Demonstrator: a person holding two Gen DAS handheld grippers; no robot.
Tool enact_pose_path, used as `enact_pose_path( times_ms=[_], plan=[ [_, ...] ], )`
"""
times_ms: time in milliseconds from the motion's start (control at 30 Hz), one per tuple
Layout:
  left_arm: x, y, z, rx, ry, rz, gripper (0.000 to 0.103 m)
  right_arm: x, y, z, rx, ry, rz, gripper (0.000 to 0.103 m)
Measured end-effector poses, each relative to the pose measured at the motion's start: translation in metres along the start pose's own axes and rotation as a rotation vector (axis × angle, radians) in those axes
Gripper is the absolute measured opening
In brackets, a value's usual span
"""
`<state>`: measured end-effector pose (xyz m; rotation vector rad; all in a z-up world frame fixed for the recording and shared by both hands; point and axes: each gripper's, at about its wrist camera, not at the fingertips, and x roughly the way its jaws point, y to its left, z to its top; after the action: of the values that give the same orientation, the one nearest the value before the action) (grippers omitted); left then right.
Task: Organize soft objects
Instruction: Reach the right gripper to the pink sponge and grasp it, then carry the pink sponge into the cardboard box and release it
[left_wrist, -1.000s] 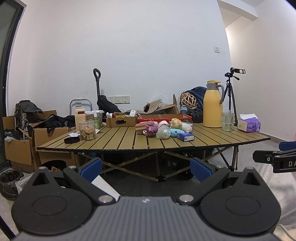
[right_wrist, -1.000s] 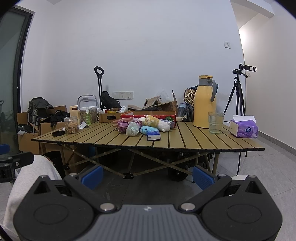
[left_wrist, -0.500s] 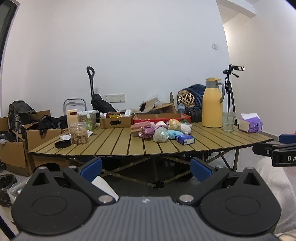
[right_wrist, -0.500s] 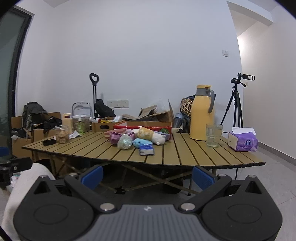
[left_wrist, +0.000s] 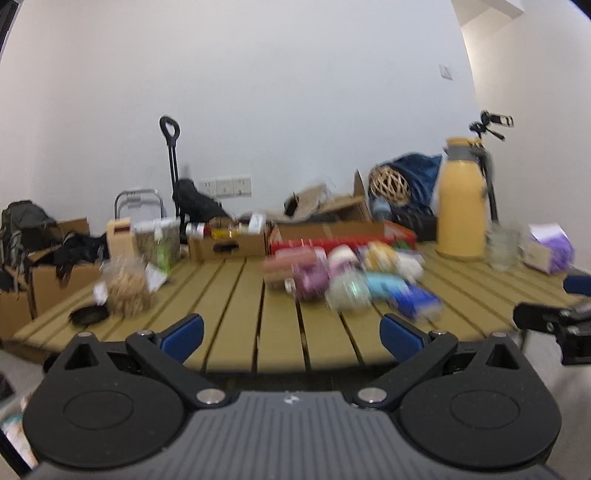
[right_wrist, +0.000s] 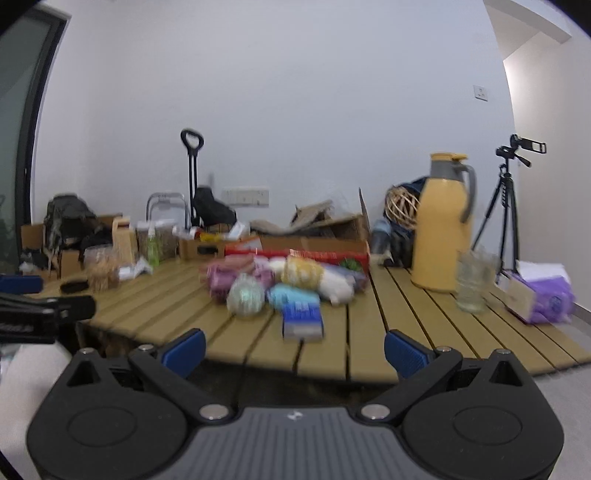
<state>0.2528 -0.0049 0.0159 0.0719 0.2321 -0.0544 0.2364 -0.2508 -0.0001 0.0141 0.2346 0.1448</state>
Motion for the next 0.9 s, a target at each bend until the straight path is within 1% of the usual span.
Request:
enact_pose_path(
  times_ms=[133, 200, 267, 300, 333, 367, 400, 433, 467, 500, 567, 600, 667, 733, 767, 800, 833, 867, 900],
  plan=[
    [0.084, 0.015, 0.036, -0.041, -0.012, -0.001, 0.103, 0.061, -0.008, 0.029, 0.031, -0.111, 0.018, 0.103],
    [0.132, 0.028, 0.054, -0.088, 0.009, -0.026, 0.103, 0.093, -0.01, 0.047, 0.064, -0.157, 0.036, 0.103],
    [0.182, 0.042, 0.067, -0.13, 0.068, -0.06, 0.102, 0.134, -0.012, 0.066, 0.102, -0.179, 0.113, 0.103],
    [0.205, 0.049, 0.07, -0.146, 0.099, -0.072, 0.099, 0.154, -0.012, 0.074, 0.12, -0.171, 0.162, 0.103],
    [0.229, 0.055, 0.073, -0.161, 0.134, -0.075, 0.096, 0.178, -0.011, 0.084, 0.123, -0.117, 0.209, 0.103],
    [0.252, 0.062, 0.074, -0.176, 0.166, -0.073, 0.089, 0.206, -0.008, 0.094, 0.113, -0.038, 0.25, 0.103],
    [0.274, 0.068, 0.073, -0.19, 0.188, -0.078, 0.083, 0.231, -0.005, 0.102, 0.099, 0.025, 0.271, 0.099],
    [0.287, 0.072, 0.071, -0.202, 0.2, -0.087, 0.08, 0.251, 0.0, 0.108, 0.089, 0.064, 0.286, 0.095],
    [0.301, 0.077, 0.068, -0.226, 0.21, -0.103, 0.079, 0.274, 0.006, 0.112, 0.072, 0.102, 0.304, 0.083],
    [0.314, 0.084, 0.064, -0.269, 0.227, -0.135, 0.077, 0.292, 0.011, 0.114, 0.057, 0.131, 0.315, 0.066],
    [0.33, 0.099, 0.054, -0.37, 0.282, -0.216, 0.072, 0.332, 0.022, 0.114, 0.053, 0.198, 0.34, 0.054],
    [0.336, 0.104, 0.05, -0.413, 0.308, -0.251, 0.07, 0.345, 0.026, 0.112, 0.068, 0.217, 0.355, 0.054],
    [0.346, 0.111, 0.046, -0.466, 0.325, -0.287, 0.066, 0.374, 0.032, 0.106, 0.118, 0.27, 0.377, 0.053],
    [0.352, 0.113, 0.044, -0.48, 0.329, -0.32, 0.059, 0.392, 0.033, 0.098, 0.162, 0.31, 0.383, 0.05],
    [0.354, 0.112, 0.043, -0.481, 0.337, -0.336, 0.054, 0.398, 0.033, 0.093, 0.188, 0.326, 0.384, 0.045],
    [0.356, 0.11, 0.043, -0.472, 0.345, -0.341, 0.053, 0.402, 0.034, 0.089, 0.205, 0.338, 0.388, 0.041],
    [0.357, 0.108, 0.043, -0.462, 0.346, -0.331, 0.05, 0.404, 0.034, 0.085, 0.218, 0.351, 0.392, 0.04],
    [0.357, 0.106, 0.044, -0.445, 0.344, -0.32, 0.044, 0.406, 0.035, 0.083, 0.223, 0.353, 0.388, 0.039],
    [0.355, 0.105, 0.046, -0.438, 0.338, -0.314, 0.04, 0.407, 0.035, 0.082, 0.225, 0.348, 0.384, 0.038]
  ],
)
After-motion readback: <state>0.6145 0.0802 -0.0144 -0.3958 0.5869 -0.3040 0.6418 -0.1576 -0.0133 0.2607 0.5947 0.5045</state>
